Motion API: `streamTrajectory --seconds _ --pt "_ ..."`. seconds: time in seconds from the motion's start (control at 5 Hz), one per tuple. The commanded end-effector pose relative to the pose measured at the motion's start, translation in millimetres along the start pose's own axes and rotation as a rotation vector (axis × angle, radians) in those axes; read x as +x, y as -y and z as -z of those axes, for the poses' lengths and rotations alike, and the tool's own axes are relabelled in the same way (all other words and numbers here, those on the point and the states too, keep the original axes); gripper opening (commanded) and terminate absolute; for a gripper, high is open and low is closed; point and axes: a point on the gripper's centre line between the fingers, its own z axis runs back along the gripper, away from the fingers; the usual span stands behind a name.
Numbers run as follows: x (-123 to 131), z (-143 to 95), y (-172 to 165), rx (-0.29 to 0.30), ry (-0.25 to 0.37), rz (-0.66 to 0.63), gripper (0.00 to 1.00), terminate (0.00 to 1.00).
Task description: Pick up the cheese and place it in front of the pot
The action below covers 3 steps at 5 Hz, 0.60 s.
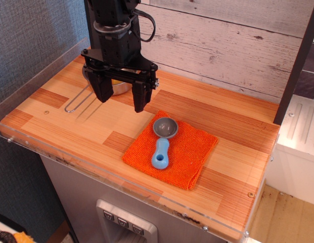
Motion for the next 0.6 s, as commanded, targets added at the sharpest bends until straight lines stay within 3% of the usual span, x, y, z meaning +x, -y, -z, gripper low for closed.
streamTrajectory --seconds 0.0,0.4 --pt "0.0 0.0 0.0 0.0 0.0 0.0 1.0 0.0" --pt "32.8 -1.6 -40.5 -0.003 0.063 -0.064 1.0 0.0"
